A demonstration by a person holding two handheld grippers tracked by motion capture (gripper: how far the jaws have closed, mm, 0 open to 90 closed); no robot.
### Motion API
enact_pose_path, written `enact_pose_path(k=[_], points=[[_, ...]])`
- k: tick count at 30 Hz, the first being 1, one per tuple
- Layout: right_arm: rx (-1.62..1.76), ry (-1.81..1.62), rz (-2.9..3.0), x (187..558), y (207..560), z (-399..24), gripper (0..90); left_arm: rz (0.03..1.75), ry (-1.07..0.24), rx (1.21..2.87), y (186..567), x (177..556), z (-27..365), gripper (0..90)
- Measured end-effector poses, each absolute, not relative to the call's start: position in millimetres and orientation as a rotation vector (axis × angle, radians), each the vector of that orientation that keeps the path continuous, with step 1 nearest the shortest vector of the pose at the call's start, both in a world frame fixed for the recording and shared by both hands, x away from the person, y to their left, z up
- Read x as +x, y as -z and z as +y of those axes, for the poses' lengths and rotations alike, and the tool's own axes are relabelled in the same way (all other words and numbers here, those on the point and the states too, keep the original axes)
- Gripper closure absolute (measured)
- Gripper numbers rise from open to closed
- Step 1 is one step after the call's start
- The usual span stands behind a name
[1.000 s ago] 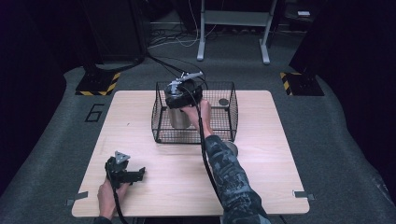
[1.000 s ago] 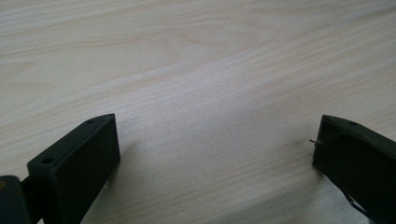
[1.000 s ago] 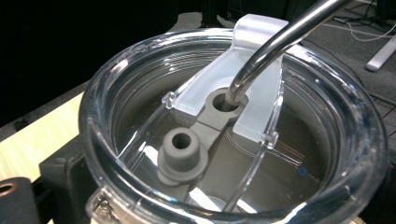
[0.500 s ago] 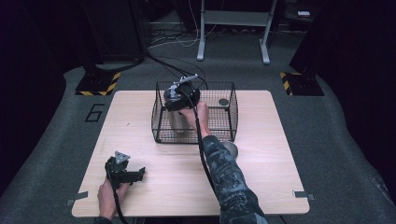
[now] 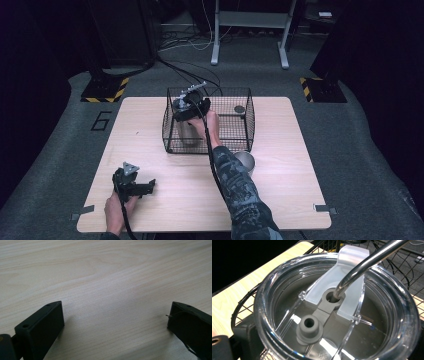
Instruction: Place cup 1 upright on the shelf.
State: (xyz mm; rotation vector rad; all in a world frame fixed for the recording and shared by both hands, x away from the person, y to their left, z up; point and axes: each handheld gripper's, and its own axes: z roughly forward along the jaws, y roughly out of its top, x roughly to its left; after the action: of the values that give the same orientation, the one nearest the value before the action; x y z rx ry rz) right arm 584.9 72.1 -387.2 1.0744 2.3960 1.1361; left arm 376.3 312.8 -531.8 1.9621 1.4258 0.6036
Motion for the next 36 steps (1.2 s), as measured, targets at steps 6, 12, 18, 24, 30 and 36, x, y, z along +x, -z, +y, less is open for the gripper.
enact_pose_path(k=[6, 12, 18, 24, 30, 36], points=[[1.056, -1.114, 2.406, 585.4, 391.2, 76.0, 3.1, 1.426, -0.604, 1.963, 531.8, 376.3, 312.8, 0.3], [1.043, -1.098, 2.410, 586.0, 394.6, 77.8, 3.1, 1.425, -0.598, 1.967, 531.5, 376.3, 313.0, 0.3], [1.060, -1.081, 2.417, 585.2, 396.6, 76.2, 3.1, 1.425, -0.604, 1.963, 531.8, 376.3, 312.8, 0.3], [1.063, -1.102, 2.420, 583.6, 397.1, 71.0, 2.1, 1.425, -0.604, 1.963, 531.8, 376.3, 312.8, 0.3], [1.006, -1.062, 2.444, 573.4, 388.1, 76.9, 0.8, 1.426, -0.603, 1.963, 531.8, 376.3, 312.8, 0.3], [1.016, -1.071, 2.444, 570.1, 382.5, 72.6, 0.3, 1.425, -0.604, 1.963, 531.8, 376.3, 312.8, 0.3]])
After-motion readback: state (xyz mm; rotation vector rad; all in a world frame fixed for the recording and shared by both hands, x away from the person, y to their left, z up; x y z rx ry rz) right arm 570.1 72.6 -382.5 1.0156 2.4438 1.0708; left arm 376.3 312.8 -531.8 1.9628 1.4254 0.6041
